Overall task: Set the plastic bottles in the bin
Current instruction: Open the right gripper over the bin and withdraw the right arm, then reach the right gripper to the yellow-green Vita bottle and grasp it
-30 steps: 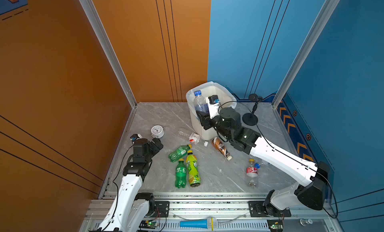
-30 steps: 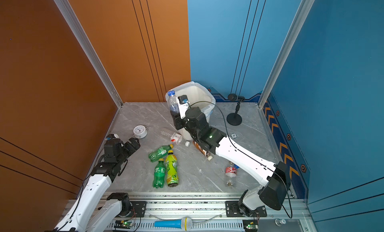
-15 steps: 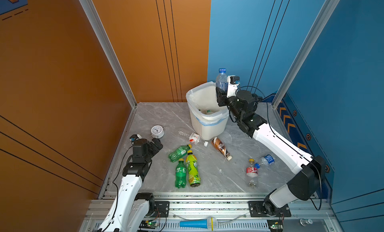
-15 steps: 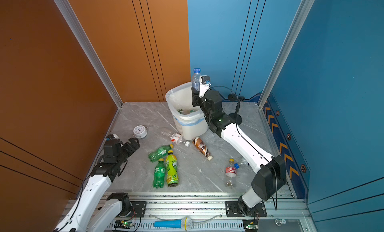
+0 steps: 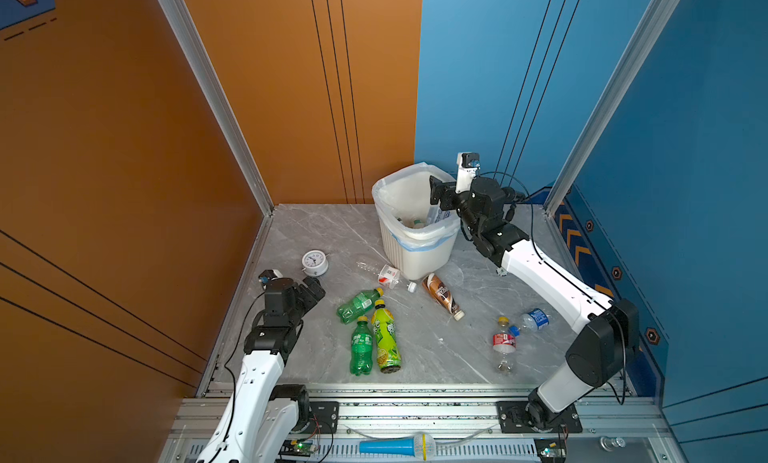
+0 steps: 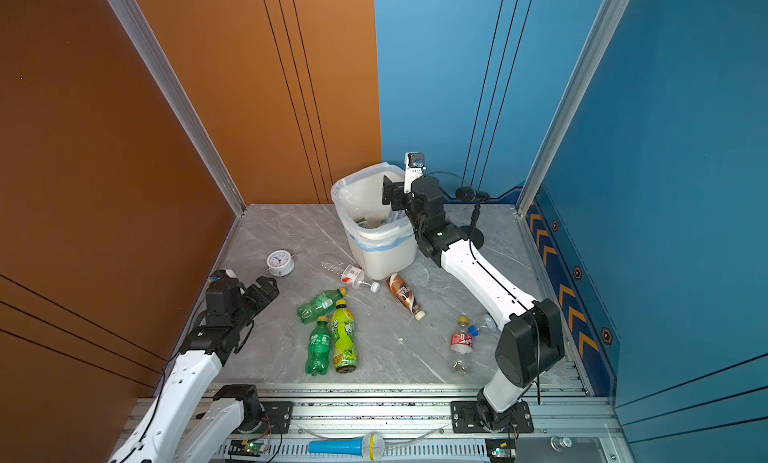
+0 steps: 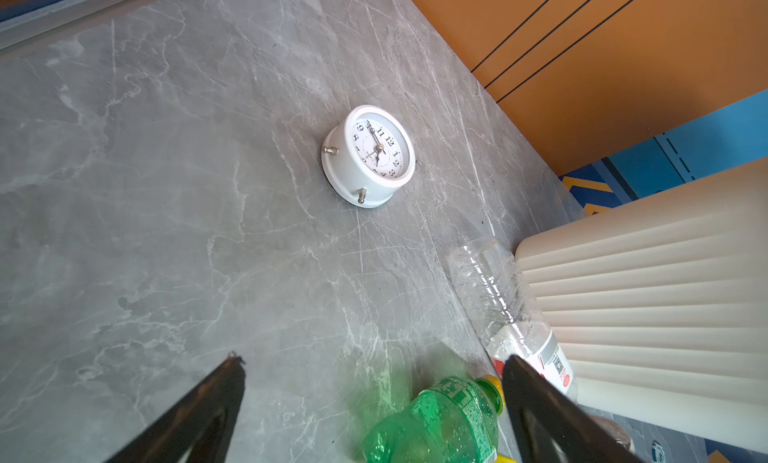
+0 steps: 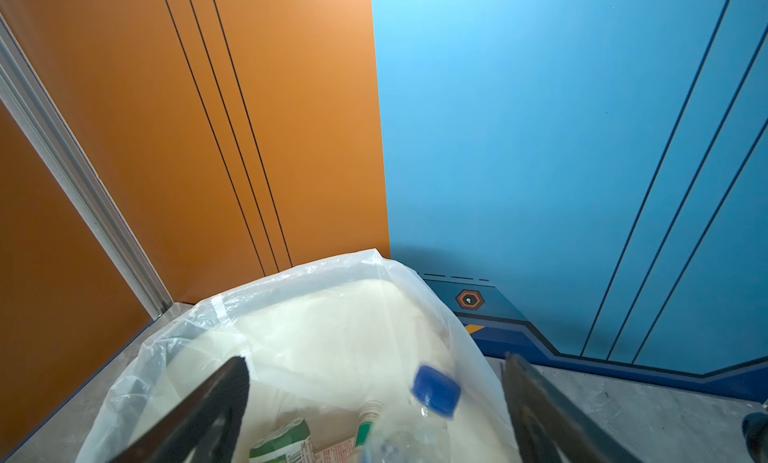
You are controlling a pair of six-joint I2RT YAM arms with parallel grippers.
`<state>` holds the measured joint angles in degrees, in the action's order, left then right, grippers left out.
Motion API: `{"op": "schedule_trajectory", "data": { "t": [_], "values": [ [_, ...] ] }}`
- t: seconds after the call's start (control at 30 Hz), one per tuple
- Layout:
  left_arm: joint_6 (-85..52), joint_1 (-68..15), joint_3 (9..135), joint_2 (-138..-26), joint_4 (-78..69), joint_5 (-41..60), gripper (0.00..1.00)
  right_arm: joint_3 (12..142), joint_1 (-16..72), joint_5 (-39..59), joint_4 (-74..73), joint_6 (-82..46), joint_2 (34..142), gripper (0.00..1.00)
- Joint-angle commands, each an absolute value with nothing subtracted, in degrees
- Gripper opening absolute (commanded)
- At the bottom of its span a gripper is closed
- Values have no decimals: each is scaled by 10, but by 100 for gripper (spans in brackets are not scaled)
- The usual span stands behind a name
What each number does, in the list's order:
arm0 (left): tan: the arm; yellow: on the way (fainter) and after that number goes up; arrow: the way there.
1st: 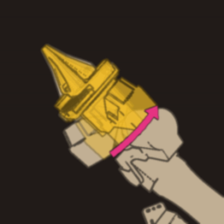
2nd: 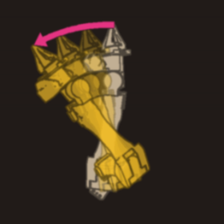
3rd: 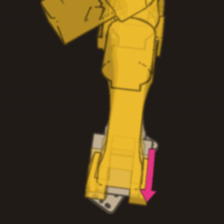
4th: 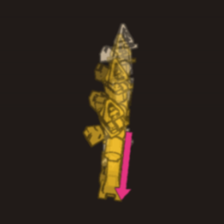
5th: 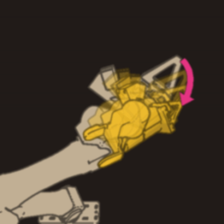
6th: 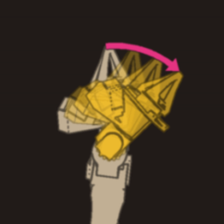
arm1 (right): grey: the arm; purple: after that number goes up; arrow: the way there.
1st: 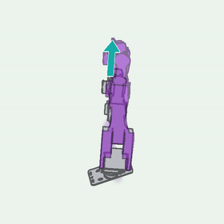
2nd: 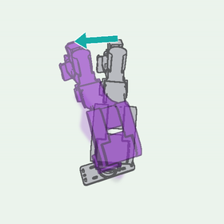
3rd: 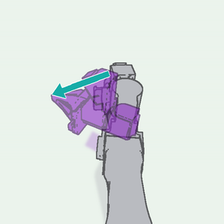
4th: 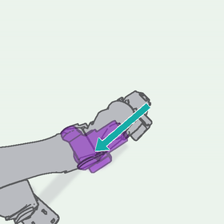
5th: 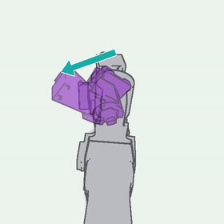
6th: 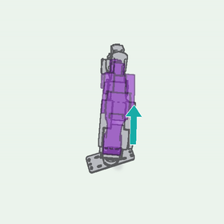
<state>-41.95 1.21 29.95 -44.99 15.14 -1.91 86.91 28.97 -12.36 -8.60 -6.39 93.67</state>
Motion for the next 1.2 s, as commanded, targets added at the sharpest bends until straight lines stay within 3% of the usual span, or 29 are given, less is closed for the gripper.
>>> {"op": "schedule_trajectory", "data": {
  "t": [0.0, 0.53, 0.87, 1.17],
  "values": [
    [-425, 18, 298, -444, 159, -10, 97, 851, 293, -137, -109, -79, 882, 100],
    [-440, 18, 279, -464, 128, 9, 98, 517, 316, -124, 73, -238, 602, 100],
    [-450, 18, 259, -457, 115, 13, 98, 506, 398, -133, 154, -307, 612, 100],
    [-442, 19, 252, -452, 117, 13, 98, 521, 526, -145, 162, -368, 692, 100]
  ]
}}
